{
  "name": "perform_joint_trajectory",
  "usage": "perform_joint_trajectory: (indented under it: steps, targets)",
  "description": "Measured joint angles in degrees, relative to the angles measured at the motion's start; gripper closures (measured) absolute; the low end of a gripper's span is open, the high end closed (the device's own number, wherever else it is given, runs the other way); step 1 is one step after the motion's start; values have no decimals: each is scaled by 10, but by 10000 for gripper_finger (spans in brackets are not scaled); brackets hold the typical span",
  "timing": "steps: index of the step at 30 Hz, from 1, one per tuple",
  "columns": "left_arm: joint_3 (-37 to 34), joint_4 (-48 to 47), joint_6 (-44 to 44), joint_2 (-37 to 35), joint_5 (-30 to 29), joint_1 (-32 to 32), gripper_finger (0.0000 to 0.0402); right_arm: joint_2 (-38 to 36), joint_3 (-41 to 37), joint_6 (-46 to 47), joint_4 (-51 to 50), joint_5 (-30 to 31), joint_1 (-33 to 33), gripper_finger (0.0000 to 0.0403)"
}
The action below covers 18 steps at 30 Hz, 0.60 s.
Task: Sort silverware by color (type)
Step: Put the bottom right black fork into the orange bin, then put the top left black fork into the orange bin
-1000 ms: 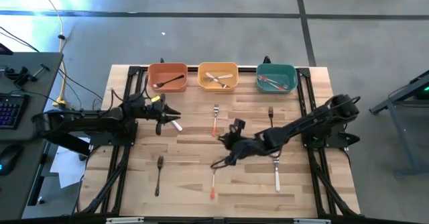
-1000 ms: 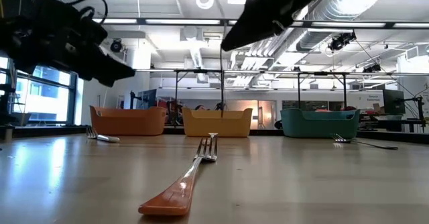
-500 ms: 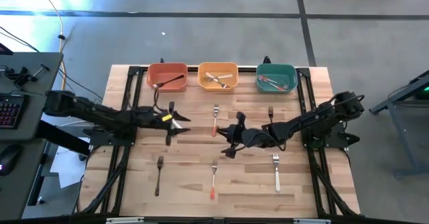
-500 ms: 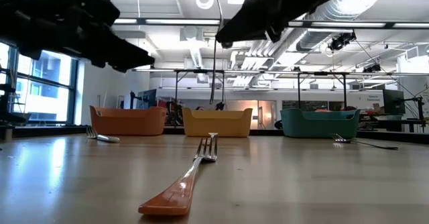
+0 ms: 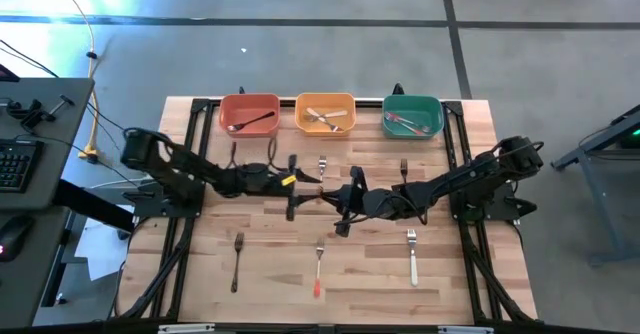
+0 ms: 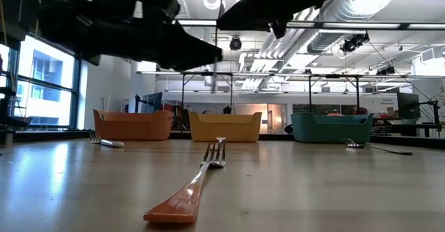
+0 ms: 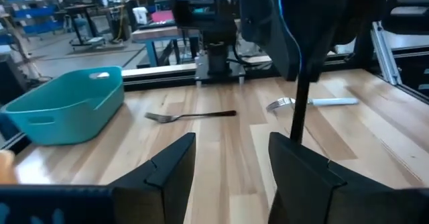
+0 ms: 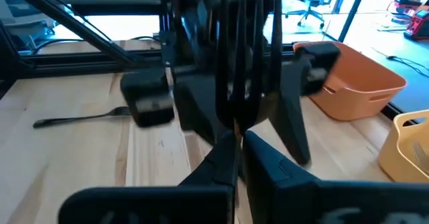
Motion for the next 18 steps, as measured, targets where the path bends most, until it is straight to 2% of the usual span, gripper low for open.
perform_joint_trajectory:
  steps: [6,10,13,18]
  targets:
    - [32,-1,10,33,20,0,221,0,0,0,0,0,0,402]
    - [32,5,5,33,20,0,243,0,0,-5,1,0,0,402]
    - [32,25,1,33,24,0,283,0,0,-5,4,0,0,402]
    - [32,22,14,31,58,0,375,0,0,-5,-18,2,2,402]
